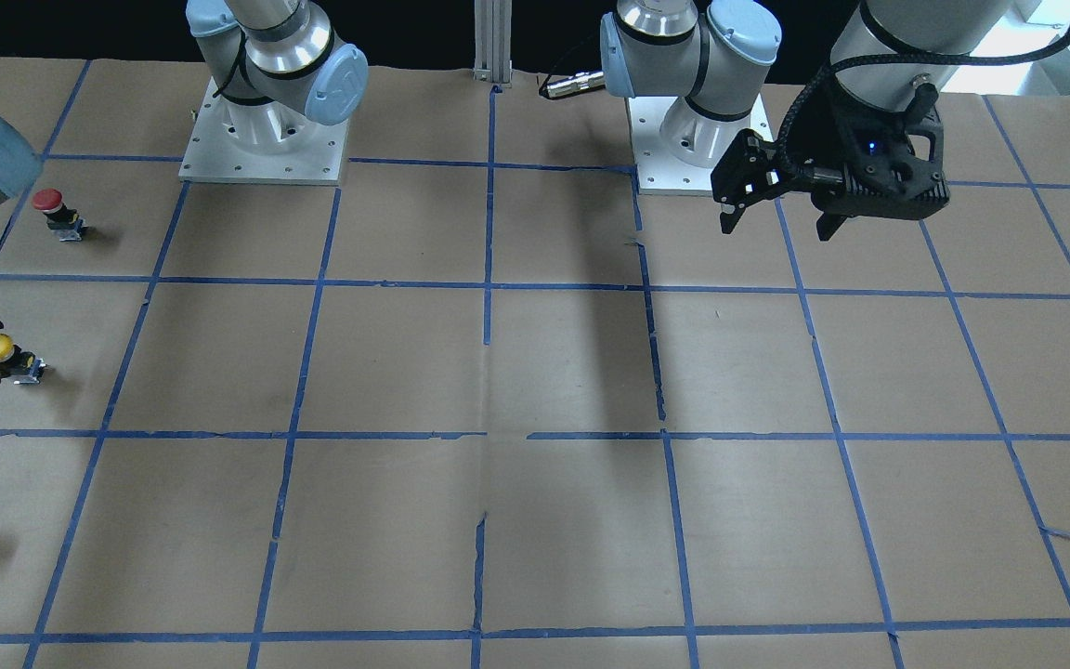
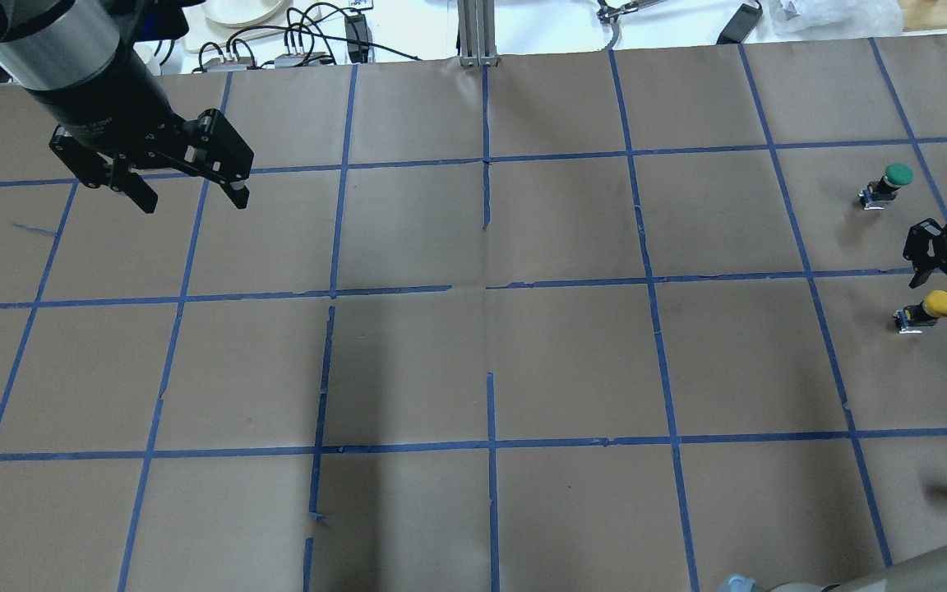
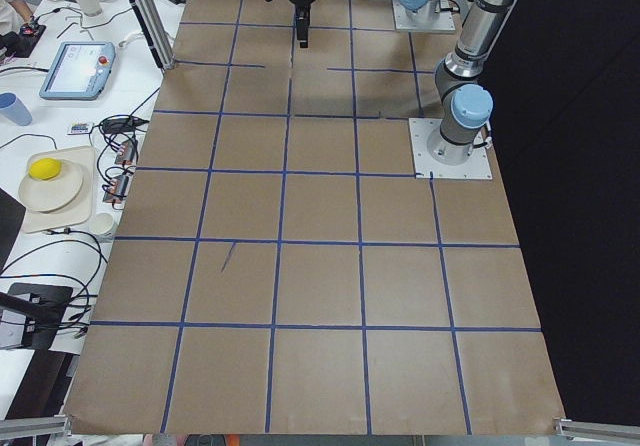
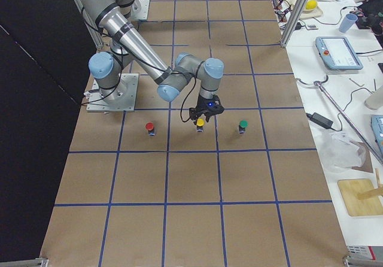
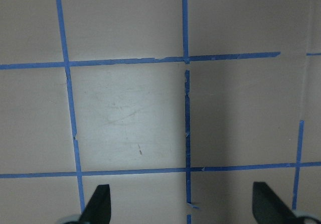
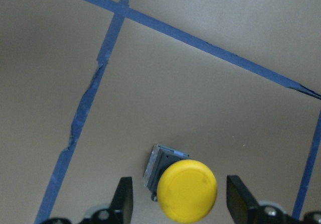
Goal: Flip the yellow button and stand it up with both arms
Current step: 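Open the right gripper to release the upright yellow button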
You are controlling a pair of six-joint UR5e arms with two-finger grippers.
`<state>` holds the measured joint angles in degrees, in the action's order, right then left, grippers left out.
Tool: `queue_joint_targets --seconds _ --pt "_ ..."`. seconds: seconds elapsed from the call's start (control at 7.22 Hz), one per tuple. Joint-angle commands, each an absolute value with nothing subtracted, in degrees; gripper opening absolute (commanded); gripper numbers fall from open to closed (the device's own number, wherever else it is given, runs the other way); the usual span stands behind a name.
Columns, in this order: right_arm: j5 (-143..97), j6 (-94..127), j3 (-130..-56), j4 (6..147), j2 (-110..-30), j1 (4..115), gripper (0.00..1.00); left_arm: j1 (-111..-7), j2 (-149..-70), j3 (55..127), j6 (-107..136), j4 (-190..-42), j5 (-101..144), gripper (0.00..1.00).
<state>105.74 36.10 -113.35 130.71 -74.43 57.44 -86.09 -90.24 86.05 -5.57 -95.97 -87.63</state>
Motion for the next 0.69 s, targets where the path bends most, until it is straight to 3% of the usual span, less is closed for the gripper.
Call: queue_joint_targets --seconds 0.0,0.28,0.55 --pt "109.49 34.90 -112.42 130.52 -75.23 57.48 0.95 -86.66 -90.53 85.34 -5.71 -96.24 -89.03 1.00" --pt "108.55 27.46 -109.62 127.99 -77.59 57.83 1.00 -87.01 -90.44 84.90 -5.71 -96.24 -89.03 1.00" --pt "100.34 26.63 -102.70 112.86 -79.97 58.70 1.00 -86.92 -90.35 84.90 -5.80 -96.24 -89.12 1.00"
